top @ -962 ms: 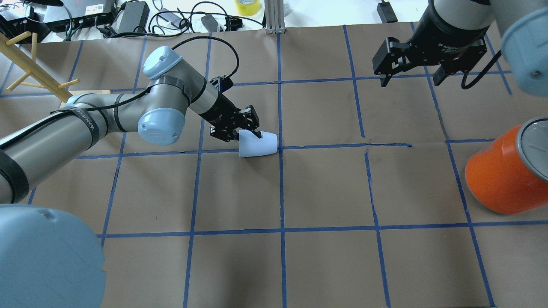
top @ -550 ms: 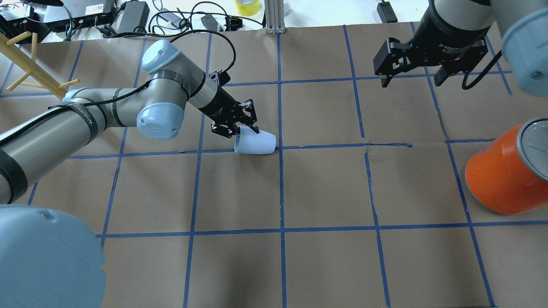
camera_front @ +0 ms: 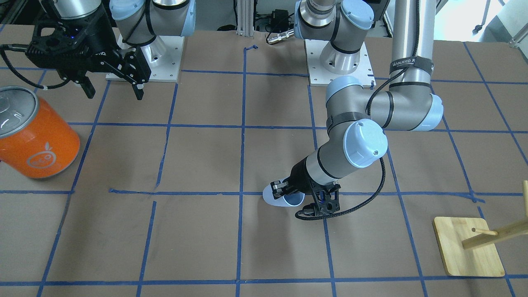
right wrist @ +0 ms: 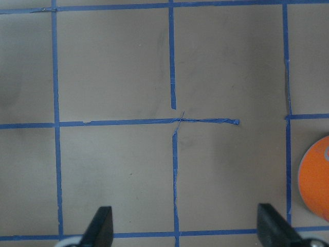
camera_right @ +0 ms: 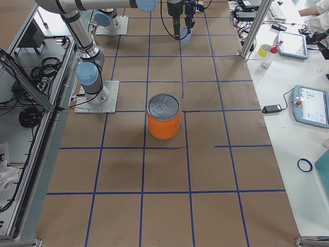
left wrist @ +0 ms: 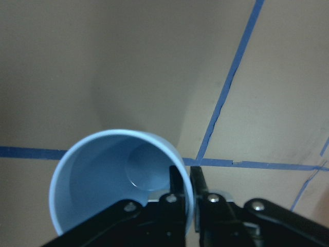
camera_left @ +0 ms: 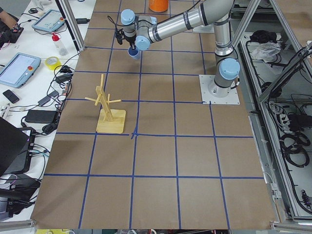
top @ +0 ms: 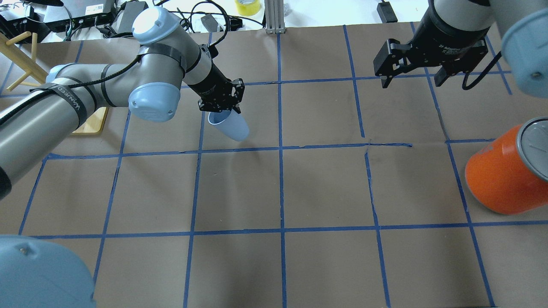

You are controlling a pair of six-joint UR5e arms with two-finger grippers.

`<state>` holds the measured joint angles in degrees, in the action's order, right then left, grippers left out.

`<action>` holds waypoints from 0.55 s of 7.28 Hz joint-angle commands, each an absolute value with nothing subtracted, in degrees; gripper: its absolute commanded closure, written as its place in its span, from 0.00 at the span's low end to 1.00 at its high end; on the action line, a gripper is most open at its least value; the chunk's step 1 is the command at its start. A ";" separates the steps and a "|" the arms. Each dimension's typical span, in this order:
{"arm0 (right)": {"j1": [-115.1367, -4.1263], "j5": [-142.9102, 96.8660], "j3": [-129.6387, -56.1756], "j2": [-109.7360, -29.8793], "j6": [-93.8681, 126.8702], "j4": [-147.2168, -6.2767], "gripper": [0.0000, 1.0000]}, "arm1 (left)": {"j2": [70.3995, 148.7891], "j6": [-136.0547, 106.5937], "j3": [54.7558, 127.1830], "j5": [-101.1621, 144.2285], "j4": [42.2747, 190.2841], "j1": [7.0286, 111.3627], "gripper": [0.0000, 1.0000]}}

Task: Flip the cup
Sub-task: 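Grasp the cup rim with the left gripper and tilt it upright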

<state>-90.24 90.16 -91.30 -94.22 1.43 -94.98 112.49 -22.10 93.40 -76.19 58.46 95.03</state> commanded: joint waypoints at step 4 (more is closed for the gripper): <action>-90.35 90.35 -91.41 -94.22 1.41 -94.92 0.00 | 113.37 1.72 87.27 -93.60 55.58 87.23 1.00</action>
<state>-90.28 90.35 -91.39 -94.19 1.41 -94.92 112.70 -4.63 86.95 -92.01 58.74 91.55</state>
